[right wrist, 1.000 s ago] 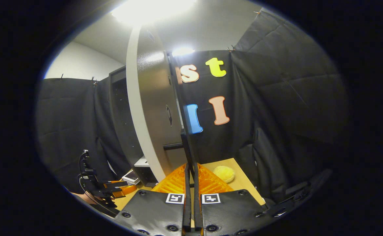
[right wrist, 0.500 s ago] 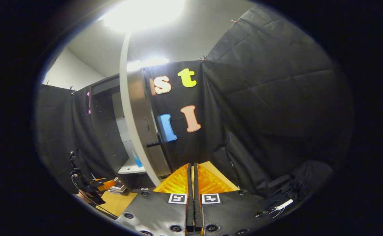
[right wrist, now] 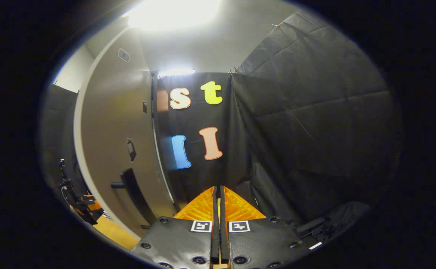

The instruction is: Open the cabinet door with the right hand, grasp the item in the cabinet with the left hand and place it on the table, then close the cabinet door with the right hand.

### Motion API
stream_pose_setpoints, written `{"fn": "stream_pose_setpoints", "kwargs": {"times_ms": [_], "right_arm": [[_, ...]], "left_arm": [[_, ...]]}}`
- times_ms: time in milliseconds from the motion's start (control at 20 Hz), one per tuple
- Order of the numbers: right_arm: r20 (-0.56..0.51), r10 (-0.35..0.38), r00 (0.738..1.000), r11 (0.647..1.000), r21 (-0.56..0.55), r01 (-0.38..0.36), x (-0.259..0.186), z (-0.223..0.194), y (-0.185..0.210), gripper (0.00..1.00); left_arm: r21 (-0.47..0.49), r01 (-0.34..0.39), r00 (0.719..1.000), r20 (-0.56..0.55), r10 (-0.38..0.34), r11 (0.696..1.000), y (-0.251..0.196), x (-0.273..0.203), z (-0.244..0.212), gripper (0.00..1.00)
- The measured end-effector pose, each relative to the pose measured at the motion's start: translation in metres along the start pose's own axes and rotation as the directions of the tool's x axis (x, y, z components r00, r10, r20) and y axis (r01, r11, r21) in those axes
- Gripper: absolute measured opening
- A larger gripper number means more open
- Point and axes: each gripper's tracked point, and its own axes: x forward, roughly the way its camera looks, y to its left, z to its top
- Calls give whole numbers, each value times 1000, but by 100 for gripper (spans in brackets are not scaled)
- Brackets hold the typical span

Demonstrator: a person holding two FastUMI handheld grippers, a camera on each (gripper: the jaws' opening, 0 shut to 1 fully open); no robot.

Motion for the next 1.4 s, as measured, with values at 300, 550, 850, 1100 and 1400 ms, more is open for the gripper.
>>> {"fn": "stream_pose_setpoints", "kwargs": {"times_ms": [300, 550, 850, 1100, 1400], "right_arm": [[42, -14, 999, 1000, -10, 14, 34, 9, -14, 2], [5, -34, 999, 999, 2, 34, 50, 2, -20, 23], [-25, -111, 994, 994, 1, 111, 60, -6, -41, 31], [-68, -165, 984, 986, -23, 164, 64, -18, -56, 99], [-109, -141, 984, 990, -23, 139, 68, -28, -54, 98]], "left_arm": [[-26, -10, 1000, 24, 11, 1000, -12, 69, 21, 89], [-34, -27, 999, 38, 28, 999, -7, 121, 34, 92], [4, -4, 1000, 31, 4, 1000, -8, 173, 37, 92], [41, -25, 1000, 6, 24, 999, -7, 199, 28, 91], [10, -58, 998, -16, 59, 998, -3, 214, 15, 65]]}}
